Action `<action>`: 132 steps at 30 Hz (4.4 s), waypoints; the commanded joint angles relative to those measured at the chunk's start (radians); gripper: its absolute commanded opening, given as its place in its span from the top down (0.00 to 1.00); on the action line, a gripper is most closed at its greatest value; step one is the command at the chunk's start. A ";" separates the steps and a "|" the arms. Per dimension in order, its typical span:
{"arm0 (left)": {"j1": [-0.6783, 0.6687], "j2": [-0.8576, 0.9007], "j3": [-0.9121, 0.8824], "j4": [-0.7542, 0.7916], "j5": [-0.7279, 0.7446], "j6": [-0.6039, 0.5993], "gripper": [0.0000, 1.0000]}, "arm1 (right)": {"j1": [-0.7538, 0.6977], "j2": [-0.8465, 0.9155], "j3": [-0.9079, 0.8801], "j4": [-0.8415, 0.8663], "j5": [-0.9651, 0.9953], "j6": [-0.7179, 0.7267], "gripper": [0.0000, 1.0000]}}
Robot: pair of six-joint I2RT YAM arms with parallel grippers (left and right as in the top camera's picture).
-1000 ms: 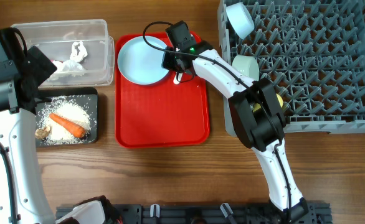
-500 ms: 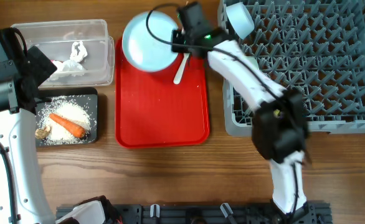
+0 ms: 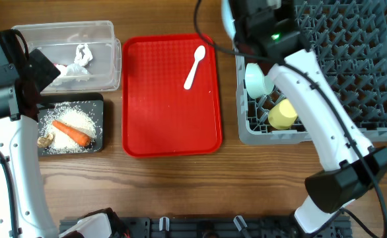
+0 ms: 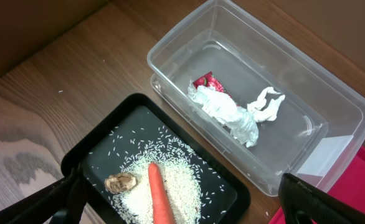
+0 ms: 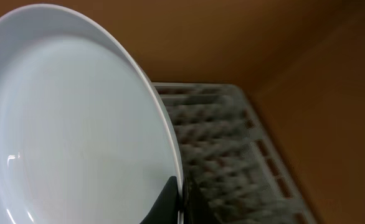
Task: Sort waste into correct bins and load items into the dishwasher rack
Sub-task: 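Lift the plate and stand it upright in the dish rack, then grasp the white spoon on the red tray with the right gripper, then carry the spoon into the dish rack and release it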
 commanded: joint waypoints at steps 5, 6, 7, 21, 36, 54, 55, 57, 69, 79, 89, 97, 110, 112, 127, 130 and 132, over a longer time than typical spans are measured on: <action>0.006 -0.007 0.016 0.000 -0.013 0.001 0.00 | -0.211 -0.002 0.008 0.023 0.084 -0.081 0.96; 0.006 -0.007 0.016 0.000 -0.013 0.001 0.00 | -0.231 0.002 0.008 0.036 0.053 -0.090 0.96; 0.006 -0.007 0.016 0.000 -0.013 0.001 0.00 | -0.250 0.013 0.008 0.058 0.021 -0.134 0.96; 0.006 -0.007 0.016 0.000 -0.013 0.001 0.00 | -0.301 0.272 0.008 0.308 0.008 -0.395 0.96; 0.006 -0.007 0.016 0.000 -0.013 0.001 0.00 | -0.278 0.231 0.008 0.259 -0.258 -0.225 0.00; 0.006 -0.007 0.016 0.000 -0.013 0.001 0.00 | 0.094 0.262 -0.005 0.060 -0.912 0.501 0.09; 0.006 -0.007 0.016 0.000 -0.013 0.001 0.00 | 0.117 0.301 -0.005 0.072 -0.879 0.566 0.04; 0.006 -0.007 0.016 0.000 -0.013 0.001 0.00 | 0.144 0.384 -0.005 0.106 -0.824 0.669 0.00; 0.006 -0.007 0.016 0.000 -0.013 0.001 0.00 | 0.122 0.570 -0.005 0.259 -0.832 0.768 0.16; 0.006 -0.007 0.016 0.000 -0.013 0.001 0.00 | 0.122 0.616 -0.005 0.257 -0.820 0.872 0.33; 0.006 -0.007 0.016 0.000 -0.013 0.001 0.00 | 0.122 0.616 -0.005 0.258 -0.826 0.862 0.86; 0.006 -0.007 0.016 0.000 -0.013 0.001 0.00 | 0.119 0.595 -0.002 0.330 -1.115 0.566 0.96; 0.006 -0.007 0.016 0.000 -0.013 0.001 0.00 | -0.040 -0.042 -0.002 -0.179 -1.059 -0.214 0.96; 0.006 -0.007 0.016 0.000 -0.013 0.001 0.00 | -0.085 -0.124 -0.002 -0.287 -0.895 -0.253 0.96; 0.006 -0.007 0.016 0.000 -0.013 0.001 0.00 | -0.468 -0.142 -0.339 -0.233 -0.987 -0.246 0.96; 0.006 -0.007 0.016 0.000 -0.013 0.001 0.00 | -0.469 -0.140 -0.427 -0.137 -0.986 -0.248 0.96; 0.006 -0.007 0.016 0.000 -0.013 0.001 0.00 | -0.469 -0.140 -0.463 -0.092 -0.986 -0.245 0.96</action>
